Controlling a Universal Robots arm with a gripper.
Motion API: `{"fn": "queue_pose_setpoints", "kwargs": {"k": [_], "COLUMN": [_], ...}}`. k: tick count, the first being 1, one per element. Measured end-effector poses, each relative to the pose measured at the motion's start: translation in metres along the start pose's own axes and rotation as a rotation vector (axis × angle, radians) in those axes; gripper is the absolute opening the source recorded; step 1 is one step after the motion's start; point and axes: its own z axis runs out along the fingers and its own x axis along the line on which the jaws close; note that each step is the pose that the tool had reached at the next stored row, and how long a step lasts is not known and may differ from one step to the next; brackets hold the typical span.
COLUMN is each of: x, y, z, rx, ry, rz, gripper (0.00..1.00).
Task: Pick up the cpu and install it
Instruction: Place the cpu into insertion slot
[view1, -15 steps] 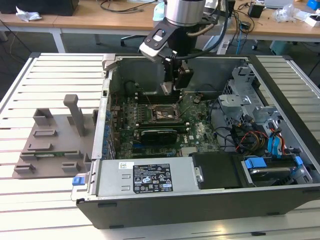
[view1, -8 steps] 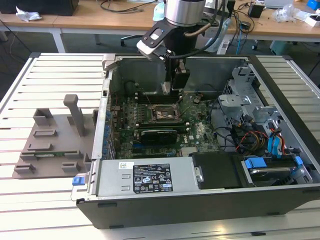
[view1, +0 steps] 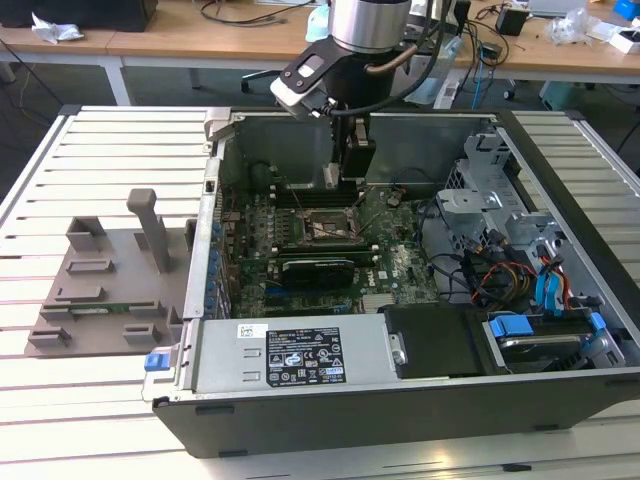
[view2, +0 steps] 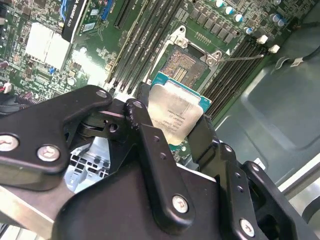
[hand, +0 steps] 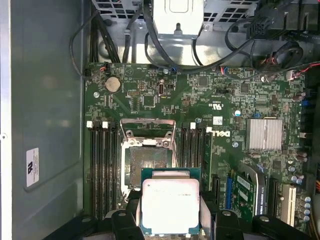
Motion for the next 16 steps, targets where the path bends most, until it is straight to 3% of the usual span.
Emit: {"fn": "queue_pose_setpoints", "kwargs": {"k": [16], "x": [0.0001], "y": [0.0005], "z": [0.0192], "rx": [0.0000], "ry": [0.0000], "rz": [0.000], "gripper": [0.55]}}
